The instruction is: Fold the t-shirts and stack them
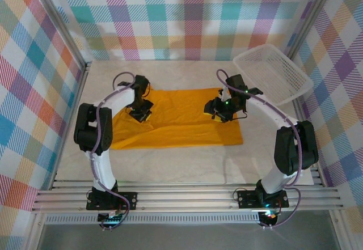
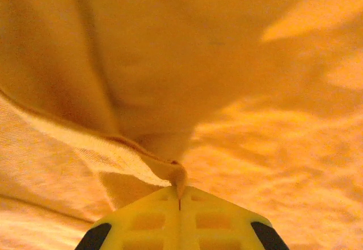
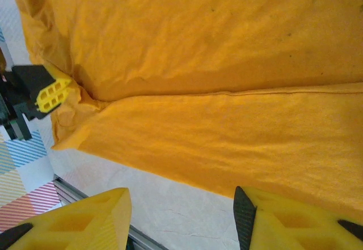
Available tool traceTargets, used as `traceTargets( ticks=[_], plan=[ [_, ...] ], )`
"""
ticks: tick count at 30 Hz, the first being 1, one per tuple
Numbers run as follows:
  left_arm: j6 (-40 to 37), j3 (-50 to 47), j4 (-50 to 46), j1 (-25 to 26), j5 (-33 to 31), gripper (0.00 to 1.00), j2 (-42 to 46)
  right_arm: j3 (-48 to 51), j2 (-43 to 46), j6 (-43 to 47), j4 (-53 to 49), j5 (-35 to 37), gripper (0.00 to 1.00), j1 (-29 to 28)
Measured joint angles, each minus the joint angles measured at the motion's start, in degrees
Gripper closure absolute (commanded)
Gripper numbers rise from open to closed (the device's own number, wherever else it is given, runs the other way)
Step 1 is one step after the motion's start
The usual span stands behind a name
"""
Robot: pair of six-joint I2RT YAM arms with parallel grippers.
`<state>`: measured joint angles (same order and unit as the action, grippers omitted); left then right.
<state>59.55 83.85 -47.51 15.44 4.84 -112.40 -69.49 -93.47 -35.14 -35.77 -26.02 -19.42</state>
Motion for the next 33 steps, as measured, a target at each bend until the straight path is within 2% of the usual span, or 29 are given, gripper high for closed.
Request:
traceTargets(
  ticks=[8,9,11,12,13,16,18,22,25,29,33],
  plan=[
    [-9.6,14.0,-8.8,3.7,-3.7,0.99,-10.6,-0.2,-1.0,-0.1,-0.3,0.0,0.49,0.3],
    [-10.6,15.5,-9.8,3.9,-4.2,0.92,-11.8,-0.2,-1.0,-0.2,-0.3,0.0,0.49,0.3],
    [-13.2,17.6,-11.4,4.3,-5.9,0.61,-13.6,-0.2,-1.2,-0.2,-0.3,0.0,0.48,0.3],
    [-13.8,17.7,-11.8,4.5,-6.8,0.55,-13.8,-0.2,-1.3,-0.2,-0.3,0.0,0.48,0.3],
    [-14.2,17.9,-12.6,4.7,-7.7,0.53,-13.8,-0.2,-1.3,-0.2,-0.3,0.0,0.48,0.3],
    [-15.0,17.9,-13.8,4.8,-10.4,0.53,-12.6,-0.2,-1.4,-0.2,-0.4,0.0,0.52,0.3],
    [-15.1,16.8,-13.7,4.8,-11.8,0.56,-10.1,-0.2,-1.4,-0.2,-0.7,0.5,0.55,0.3],
    [-13.8,6.9,-10.9,3.5,-10.9,0.65,0.7,0.2,-2.3,0.1,-1.9,3.0,0.62,0.3],
    [-12.5,-2.6,-8.6,-0.5,-7.8,0.67,6.4,0.2,-5.8,0.3,-3.7,5.0,0.63,0.3],
    [-10.9,-13.1,-5.0,-7.6,-5.7,0.69,5.4,0.0,-13.1,2.1,-7.5,8.7,0.64,-0.5],
    [-10.4,-17.5,-3.5,-9.6,-4.9,0.69,7.2,-1.2,-16.3,3.5,-11.6,10.7,0.64,-2.2]
  ],
)
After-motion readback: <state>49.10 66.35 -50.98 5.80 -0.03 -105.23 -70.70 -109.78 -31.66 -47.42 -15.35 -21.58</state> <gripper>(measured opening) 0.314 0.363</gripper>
